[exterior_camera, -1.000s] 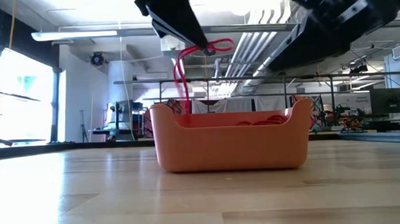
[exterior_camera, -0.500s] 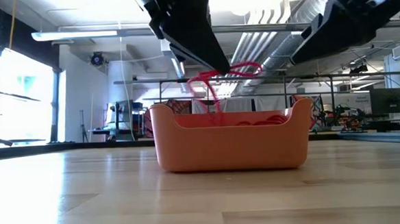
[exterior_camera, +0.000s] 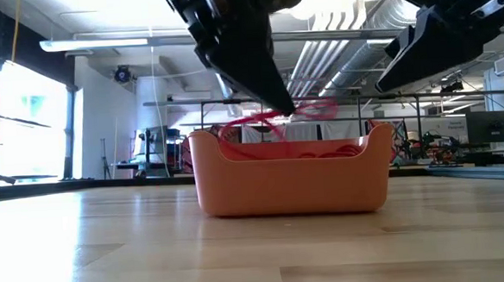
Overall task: Sort rubber bands into baskets
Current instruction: Put the red rubber band into the orange bin
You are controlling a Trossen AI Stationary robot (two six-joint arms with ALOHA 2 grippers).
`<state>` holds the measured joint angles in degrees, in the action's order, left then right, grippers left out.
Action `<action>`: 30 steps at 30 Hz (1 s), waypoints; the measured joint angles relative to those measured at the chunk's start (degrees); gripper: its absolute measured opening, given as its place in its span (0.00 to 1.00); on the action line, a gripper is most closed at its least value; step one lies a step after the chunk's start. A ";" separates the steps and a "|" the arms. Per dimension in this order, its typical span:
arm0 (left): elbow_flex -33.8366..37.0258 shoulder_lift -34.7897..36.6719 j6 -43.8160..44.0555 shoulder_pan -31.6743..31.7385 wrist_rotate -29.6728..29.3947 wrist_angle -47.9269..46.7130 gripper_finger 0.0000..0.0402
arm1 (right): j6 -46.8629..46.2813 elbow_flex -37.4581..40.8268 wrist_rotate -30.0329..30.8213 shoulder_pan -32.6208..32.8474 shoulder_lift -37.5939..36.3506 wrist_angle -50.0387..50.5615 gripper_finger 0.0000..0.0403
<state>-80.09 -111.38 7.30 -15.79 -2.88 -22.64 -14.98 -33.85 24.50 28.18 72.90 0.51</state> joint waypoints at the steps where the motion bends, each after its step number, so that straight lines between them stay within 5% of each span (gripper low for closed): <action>1: 0.00 -0.06 0.38 0.23 -0.27 -0.30 0.00 | -0.01 0.00 -0.02 0.00 0.00 0.33 0.00; 12: 0.02 -0.02 0.50 -0.18 -0.73 -0.30 0.17 | -4.56 0.00 -3.49 -0.03 0.02 4.83 0.00; 20: 1.55 0.01 -0.34 -2.99 -8.00 0.49 0.35 | -5.97 0.00 -3.31 -0.04 0.02 4.75 0.00; 30: 8.12 2.75 1.01 -3.50 -9.87 9.55 0.38 | -8.29 -1.94 -3.28 -0.02 0.06 9.65 0.02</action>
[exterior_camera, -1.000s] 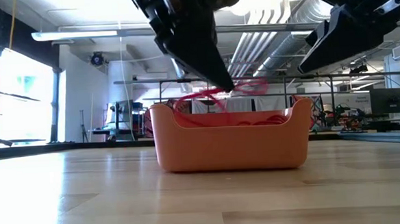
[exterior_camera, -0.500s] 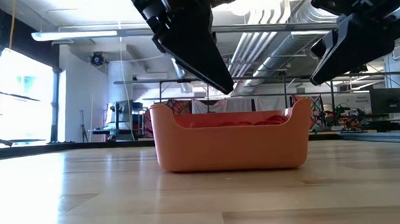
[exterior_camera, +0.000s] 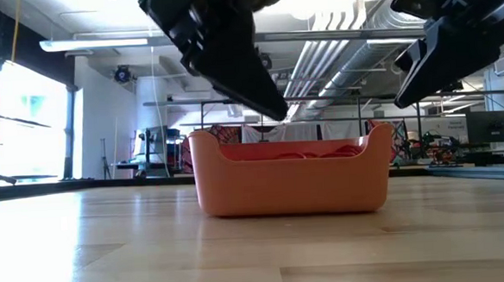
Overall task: Sort rubber bands into baskets
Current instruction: Put the red rubber band into the orange bin
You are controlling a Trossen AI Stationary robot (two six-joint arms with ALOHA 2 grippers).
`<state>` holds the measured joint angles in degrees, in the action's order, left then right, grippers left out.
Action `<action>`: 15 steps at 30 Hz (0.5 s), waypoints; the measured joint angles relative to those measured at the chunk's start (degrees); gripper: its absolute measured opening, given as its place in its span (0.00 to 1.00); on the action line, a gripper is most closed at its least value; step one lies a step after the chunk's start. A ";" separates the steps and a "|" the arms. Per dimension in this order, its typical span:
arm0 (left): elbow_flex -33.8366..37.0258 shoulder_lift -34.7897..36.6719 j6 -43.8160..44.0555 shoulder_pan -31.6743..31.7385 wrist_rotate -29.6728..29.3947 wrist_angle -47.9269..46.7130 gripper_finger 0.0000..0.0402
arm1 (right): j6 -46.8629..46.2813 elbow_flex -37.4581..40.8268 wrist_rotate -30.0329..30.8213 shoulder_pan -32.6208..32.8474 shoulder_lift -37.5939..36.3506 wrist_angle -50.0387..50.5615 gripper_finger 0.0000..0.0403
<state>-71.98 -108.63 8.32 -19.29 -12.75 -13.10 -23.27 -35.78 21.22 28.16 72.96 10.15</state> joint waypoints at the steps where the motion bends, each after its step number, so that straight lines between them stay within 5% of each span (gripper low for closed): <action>1: 0.66 0.67 0.00 0.00 -0.14 1.04 0.38 | -0.28 -0.71 0.05 0.00 -0.02 1.48 0.04; 15: 15.75 9.89 0.56 -0.07 0.09 19.30 0.38 | -13.68 -10.02 -8.72 0.13 -0.06 34.00 0.23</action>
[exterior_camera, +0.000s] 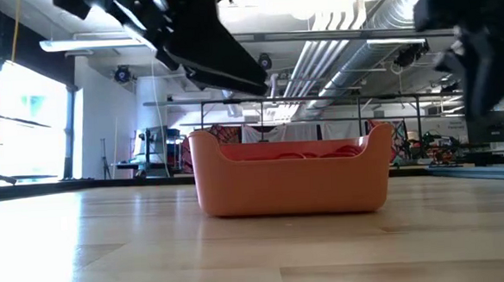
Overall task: Sort rubber bands into baskets
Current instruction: Put the red rubber band into the orange bin
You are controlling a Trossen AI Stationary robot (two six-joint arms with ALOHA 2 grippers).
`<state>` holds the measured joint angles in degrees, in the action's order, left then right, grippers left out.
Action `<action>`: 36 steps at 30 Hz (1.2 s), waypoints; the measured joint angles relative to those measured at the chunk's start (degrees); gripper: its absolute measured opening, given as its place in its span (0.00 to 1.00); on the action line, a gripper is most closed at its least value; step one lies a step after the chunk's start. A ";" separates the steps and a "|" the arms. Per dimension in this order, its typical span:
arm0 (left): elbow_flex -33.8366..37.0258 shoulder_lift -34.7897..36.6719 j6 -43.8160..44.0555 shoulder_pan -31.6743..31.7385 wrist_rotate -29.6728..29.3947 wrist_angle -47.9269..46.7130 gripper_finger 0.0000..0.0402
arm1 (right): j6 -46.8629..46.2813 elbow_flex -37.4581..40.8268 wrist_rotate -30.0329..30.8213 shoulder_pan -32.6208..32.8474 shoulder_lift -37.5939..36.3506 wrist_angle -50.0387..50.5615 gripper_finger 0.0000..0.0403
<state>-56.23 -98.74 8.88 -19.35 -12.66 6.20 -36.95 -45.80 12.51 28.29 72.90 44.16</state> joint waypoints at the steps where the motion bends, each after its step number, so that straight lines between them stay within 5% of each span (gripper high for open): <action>1: 1.07 0.64 0.19 0.00 -0.06 1.09 0.38 | -1.52 0.01 -1.37 0.00 0.00 2.57 0.24; 10: 7.49 6.36 0.99 -0.17 -1.91 5.76 0.38 | -11.00 4.92 -12.51 0.00 0.02 8.88 0.32; 36: 12.37 8.37 1.36 -0.26 -1.62 11.29 0.38 | -12.08 7.34 -13.79 0.00 0.11 7.04 0.34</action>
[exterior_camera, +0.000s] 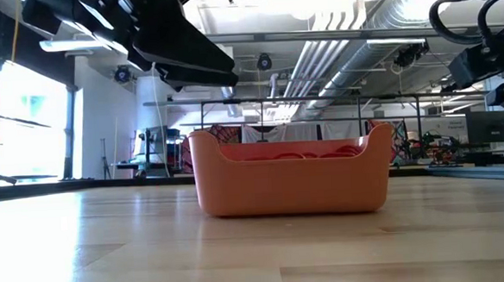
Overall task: Sort rubber bands into baskets
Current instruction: Put the red rubber band into the orange bin
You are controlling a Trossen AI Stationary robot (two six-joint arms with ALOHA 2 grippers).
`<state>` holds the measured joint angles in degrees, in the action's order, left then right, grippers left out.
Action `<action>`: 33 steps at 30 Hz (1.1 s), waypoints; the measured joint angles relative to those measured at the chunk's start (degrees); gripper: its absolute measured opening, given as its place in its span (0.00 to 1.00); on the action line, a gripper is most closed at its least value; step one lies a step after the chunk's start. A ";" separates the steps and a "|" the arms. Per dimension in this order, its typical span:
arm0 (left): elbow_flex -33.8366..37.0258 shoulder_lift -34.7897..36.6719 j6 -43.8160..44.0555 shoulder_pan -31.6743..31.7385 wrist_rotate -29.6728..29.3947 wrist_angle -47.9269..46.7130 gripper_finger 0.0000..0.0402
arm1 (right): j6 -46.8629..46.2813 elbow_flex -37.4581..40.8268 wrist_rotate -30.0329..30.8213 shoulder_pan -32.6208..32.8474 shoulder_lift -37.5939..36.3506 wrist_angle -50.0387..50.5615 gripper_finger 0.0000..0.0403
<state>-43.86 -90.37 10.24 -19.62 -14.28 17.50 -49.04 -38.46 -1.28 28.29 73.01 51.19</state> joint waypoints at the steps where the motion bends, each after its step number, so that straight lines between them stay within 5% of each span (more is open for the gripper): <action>1: 0.00 0.00 0.02 0.00 0.00 -0.04 0.38 | 0.04 0.00 0.00 0.00 0.02 0.00 0.34; 18: 0.00 -0.02 -0.65 0.00 -0.13 -0.77 0.38 | 1.52 0.00 2.72 0.00 0.11 0.38 0.34; 24: 0.00 -0.04 -4.85 -0.73 -5.64 0.51 0.38 | 1.37 0.00 3.28 0.00 0.13 0.37 0.34; 33: 0.00 -0.04 -7.50 -2.25 -5.99 4.59 0.38 | 1.77 0.00 5.47 1.94 0.13 0.42 0.34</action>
<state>-43.86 -90.41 2.74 -21.87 -20.27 22.09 -47.26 -38.46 4.19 30.24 73.14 51.62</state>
